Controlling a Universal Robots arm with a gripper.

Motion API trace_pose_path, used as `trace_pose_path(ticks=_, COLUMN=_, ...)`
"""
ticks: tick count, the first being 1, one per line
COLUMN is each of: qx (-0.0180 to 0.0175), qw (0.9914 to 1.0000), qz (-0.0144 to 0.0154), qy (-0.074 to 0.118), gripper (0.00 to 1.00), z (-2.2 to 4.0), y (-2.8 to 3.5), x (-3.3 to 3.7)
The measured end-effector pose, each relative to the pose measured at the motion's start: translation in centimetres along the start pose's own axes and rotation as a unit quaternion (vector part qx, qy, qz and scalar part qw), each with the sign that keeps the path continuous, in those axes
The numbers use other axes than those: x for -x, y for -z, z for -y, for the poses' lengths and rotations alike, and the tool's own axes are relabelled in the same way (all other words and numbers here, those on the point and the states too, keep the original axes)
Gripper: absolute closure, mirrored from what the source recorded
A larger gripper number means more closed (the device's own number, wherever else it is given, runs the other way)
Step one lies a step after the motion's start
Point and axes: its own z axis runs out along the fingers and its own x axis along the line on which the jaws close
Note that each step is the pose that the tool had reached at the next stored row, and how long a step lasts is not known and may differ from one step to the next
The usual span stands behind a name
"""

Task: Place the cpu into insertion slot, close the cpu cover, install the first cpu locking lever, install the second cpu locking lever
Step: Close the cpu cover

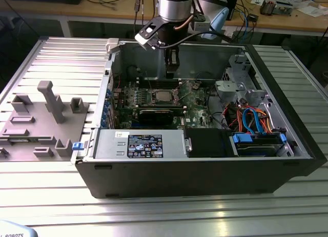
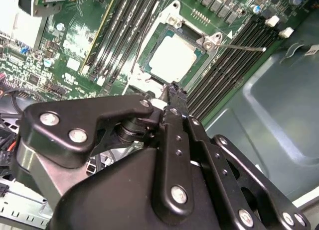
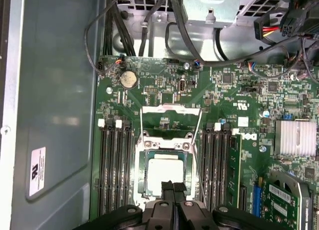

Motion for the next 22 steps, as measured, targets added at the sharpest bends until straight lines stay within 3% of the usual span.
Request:
trace_pose_path(ticks=5, qx=-0.0012, qw=1.0, qz=-0.0001, qy=0.0, gripper=0.89, z=-1.15, y=-0.03, x=0.06)
trace_pose_path(ticks=17, qx=-0.0023, qw=1.0, qz=-0.0001, qy=0.0, gripper=0.89, z=-2.66, y=-0.07, x=0.12)
trace_pose_path(ticks=22, qx=-0.0023, qw=1.0, qz=-0.0001, qy=0.0, gripper=0.89, z=-3.02, y=-0.09, x=0.14)
